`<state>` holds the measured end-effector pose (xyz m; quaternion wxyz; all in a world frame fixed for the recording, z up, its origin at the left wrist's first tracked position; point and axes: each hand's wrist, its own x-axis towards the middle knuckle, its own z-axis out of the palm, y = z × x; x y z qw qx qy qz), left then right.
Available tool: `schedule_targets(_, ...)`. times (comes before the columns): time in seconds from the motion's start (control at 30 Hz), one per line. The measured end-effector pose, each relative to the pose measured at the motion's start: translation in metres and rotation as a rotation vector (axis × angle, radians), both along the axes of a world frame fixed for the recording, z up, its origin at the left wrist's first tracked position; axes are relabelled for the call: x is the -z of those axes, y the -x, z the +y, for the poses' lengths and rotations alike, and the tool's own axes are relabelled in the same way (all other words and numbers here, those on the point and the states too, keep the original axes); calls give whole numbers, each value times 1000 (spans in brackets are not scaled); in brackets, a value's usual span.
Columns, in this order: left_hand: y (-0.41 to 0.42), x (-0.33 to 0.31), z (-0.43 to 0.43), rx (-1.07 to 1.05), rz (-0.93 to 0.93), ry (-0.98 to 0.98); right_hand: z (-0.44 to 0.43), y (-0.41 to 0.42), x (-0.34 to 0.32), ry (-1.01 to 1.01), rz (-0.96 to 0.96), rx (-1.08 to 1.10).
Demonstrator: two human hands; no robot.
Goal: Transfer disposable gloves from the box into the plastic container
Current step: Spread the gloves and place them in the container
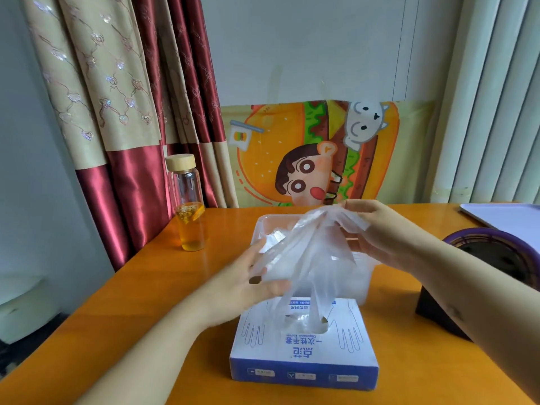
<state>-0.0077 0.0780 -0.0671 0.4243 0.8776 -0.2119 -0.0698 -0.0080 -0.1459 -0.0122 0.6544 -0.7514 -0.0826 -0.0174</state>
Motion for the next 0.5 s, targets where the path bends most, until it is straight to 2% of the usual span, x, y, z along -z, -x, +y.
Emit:
schedule_targets(0.1, 2, -28, -5, -80, 0, 260, -4, -4, 7, -108, 125, -68)
schedule_targets(0.27, -19, -39, -36, -170, -63, 263, -1, -14, 24, -145, 312, -113)
schedule_targets(0.33, -33, -41, -42, -218, -102, 216, -4, -16, 23, -234, 232, 31)
schedule_targets(0.4, -44, -45, -44, -267, -142, 141, -11, -13, 14, -261, -2, 250)
schedule_targets(0.43, -50, -47, -46, -285, -152, 113, -14, -9, 8, -201, -140, 314)
schedule_targets(0.5, -61, -52, -51, -299, -163, 54, -14, 4, -3, 27, -313, 275)
